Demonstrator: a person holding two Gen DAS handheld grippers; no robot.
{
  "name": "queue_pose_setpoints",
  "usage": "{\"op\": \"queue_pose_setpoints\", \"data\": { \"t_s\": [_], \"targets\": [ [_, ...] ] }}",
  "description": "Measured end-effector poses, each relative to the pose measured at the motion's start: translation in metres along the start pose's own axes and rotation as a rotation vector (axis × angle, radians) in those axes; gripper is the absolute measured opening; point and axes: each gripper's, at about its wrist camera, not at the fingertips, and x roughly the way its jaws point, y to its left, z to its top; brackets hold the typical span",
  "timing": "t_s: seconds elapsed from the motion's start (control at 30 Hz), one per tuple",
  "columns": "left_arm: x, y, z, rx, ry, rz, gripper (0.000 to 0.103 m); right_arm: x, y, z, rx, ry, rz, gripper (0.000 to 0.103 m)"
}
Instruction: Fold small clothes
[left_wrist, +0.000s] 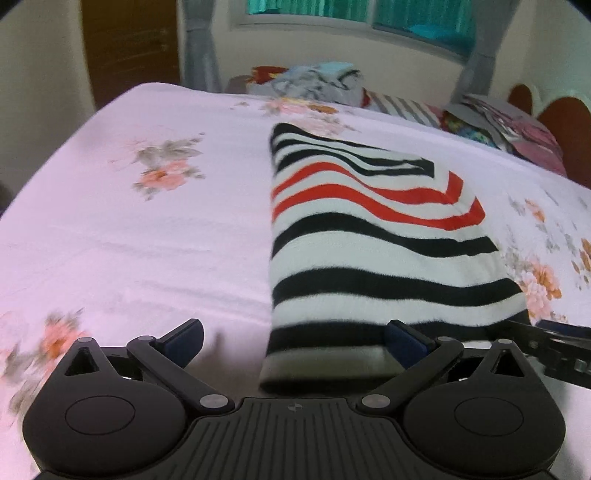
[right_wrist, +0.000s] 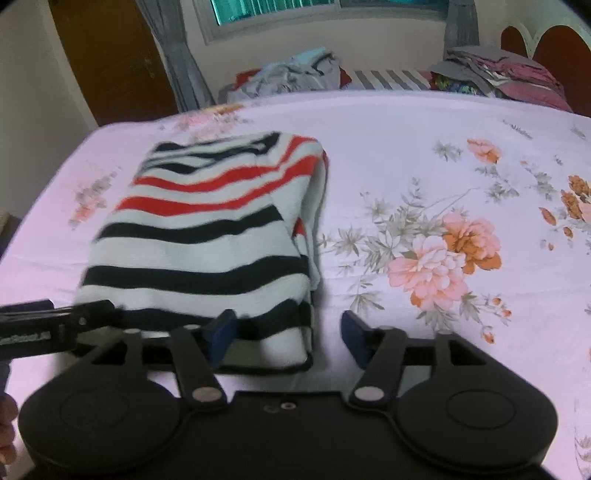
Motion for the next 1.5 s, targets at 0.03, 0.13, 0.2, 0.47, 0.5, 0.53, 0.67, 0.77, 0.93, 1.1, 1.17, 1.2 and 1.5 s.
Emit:
{"op": "queue_pose_setpoints", "data": {
  "t_s": [0.03, 0.13, 0.2, 0.47, 0.5, 0.53, 0.67, 0.77, 0.93, 1.1, 1.17, 1.2, 1.5],
  "targets": [
    [-0.008, 0.001, -0.002, -0.007, 0.0, 0.011, 0.103, -0.01, 0.001, -0.002, -0.007, -0.008, 0.015, 0.064],
    [-0.041, 0.006, -0.012, -0.054, -0.008, 0.001, 0.103, -0.044, 0.002, -0.01, -0.029, -0.036, 0.054, 0.074],
    [-0.067, 0.011, -0.022, -0.11, -0.047, -0.024, 0.103, -0.069, 0.002, -0.017, -0.05, -0.053, 0.086, 0.078],
    [-0.173, -0.001, -0.075, -0.08, -0.154, 0.082, 0.103, -0.17, -0.005, -0.065, -0.128, -0.123, 0.161, 0.089],
    [-0.185, -0.002, -0.082, -0.074, -0.177, 0.1, 0.103, -0.182, -0.006, -0.071, -0.129, -0.13, 0.163, 0.089],
    [-0.2, -0.005, -0.091, -0.066, -0.198, 0.117, 0.103, -0.194, -0.007, -0.077, -0.131, -0.136, 0.167, 0.089],
    [-0.247, -0.016, -0.117, -0.027, -0.211, 0.158, 0.103, -0.245, -0.007, -0.099, -0.159, -0.189, 0.151, 0.095],
    [-0.278, -0.02, -0.13, -0.025, -0.228, 0.164, 0.103, -0.279, -0.004, -0.108, -0.168, -0.249, 0.092, 0.103],
    [-0.317, -0.022, -0.143, -0.042, -0.243, 0.154, 0.103, -0.32, 0.003, -0.116, -0.167, -0.318, 0.016, 0.103],
    [-0.34, -0.025, -0.152, -0.046, -0.264, 0.132, 0.103, -0.342, 0.005, -0.124, -0.163, -0.341, 0.035, 0.103],
    [-0.346, -0.029, -0.156, -0.037, -0.268, 0.133, 0.103, -0.346, 0.004, -0.126, -0.157, -0.353, 0.042, 0.103],
    [-0.348, -0.031, -0.157, -0.034, -0.269, 0.133, 0.103, -0.348, 0.005, -0.126, -0.156, -0.358, 0.038, 0.103],
    [-0.366, -0.038, -0.156, -0.023, -0.307, 0.135, 0.103, -0.353, 0.006, -0.128, -0.154, -0.376, 0.047, 0.103]
  ]
}}
